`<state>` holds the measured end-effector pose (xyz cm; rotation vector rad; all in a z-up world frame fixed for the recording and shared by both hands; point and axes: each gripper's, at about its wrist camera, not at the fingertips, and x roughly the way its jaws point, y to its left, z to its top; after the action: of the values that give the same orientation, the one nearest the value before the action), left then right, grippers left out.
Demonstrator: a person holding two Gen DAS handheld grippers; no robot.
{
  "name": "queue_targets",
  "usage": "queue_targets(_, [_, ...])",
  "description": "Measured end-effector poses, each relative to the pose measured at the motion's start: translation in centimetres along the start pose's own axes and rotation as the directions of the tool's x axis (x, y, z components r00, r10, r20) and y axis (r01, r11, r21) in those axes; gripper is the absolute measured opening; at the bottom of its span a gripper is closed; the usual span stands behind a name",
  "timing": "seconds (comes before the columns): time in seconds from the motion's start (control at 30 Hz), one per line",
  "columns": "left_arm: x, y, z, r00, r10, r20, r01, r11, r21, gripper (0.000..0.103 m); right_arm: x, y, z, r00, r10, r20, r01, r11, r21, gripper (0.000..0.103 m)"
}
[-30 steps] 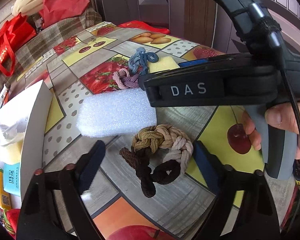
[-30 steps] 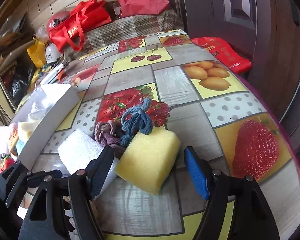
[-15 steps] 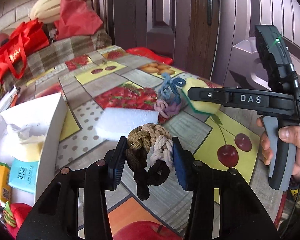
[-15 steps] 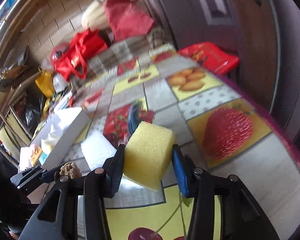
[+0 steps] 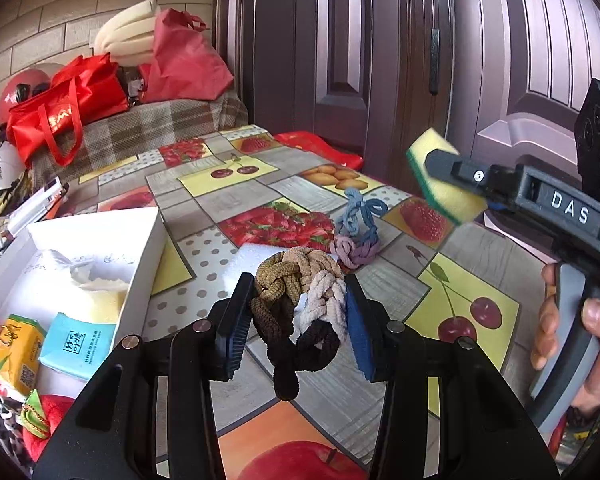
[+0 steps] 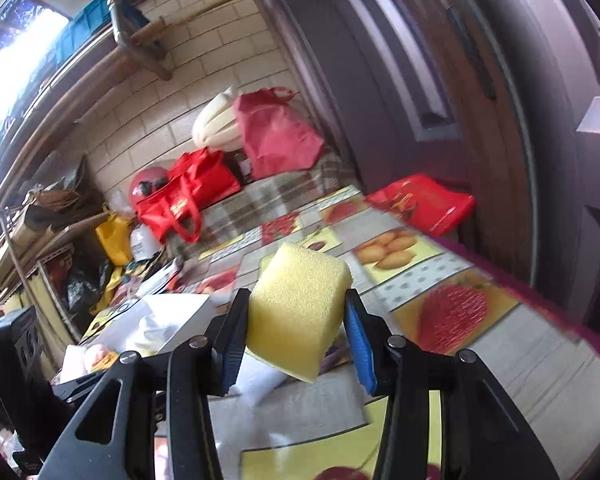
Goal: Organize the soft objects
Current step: 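Lift the rope knot with the left tool while the right tool carries the sponge toward the box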
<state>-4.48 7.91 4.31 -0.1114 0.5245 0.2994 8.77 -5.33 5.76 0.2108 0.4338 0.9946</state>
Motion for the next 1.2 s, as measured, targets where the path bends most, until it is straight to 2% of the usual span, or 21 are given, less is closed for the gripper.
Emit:
queue_targets(0.17, [-0.9, 0.1, 0.0, 0.999, 0.022, 0.045, -0.021, 1.000, -0.009, 0.043, 0.6, 2.1, -0.3, 1.000, 0.016, 0.007, -0.016, 0.999, -0.046, 0.046])
queue_targets(0.47, [-3.0, 1.3, -0.7, 0.994, 0.044, 0.095, -0.041, 0.999, -0.031, 0.043, 0.8, 2.9, -0.8, 0.999, 0.031, -0.009, -0.031, 0.997, -0.063, 0.046])
queue_targets(0.87, [-5.7, 5.7, -2.2, 0.987, 0.121, 0.110, -0.109, 0.987, -0.116, 0.043, 1.9, 5.4, -1.8, 0.997, 0.054, -0.047, -0.059, 0.993, -0.106, 0.046])
queue_targets(1.2, [-6.6, 8.0, -2.7, 0.980, 0.167, 0.107, -0.148, 0.975, -0.166, 0.043, 4.2, 9.4, -3.1, 0.992, 0.072, -0.107, -0.092, 0.976, -0.198, 0.046])
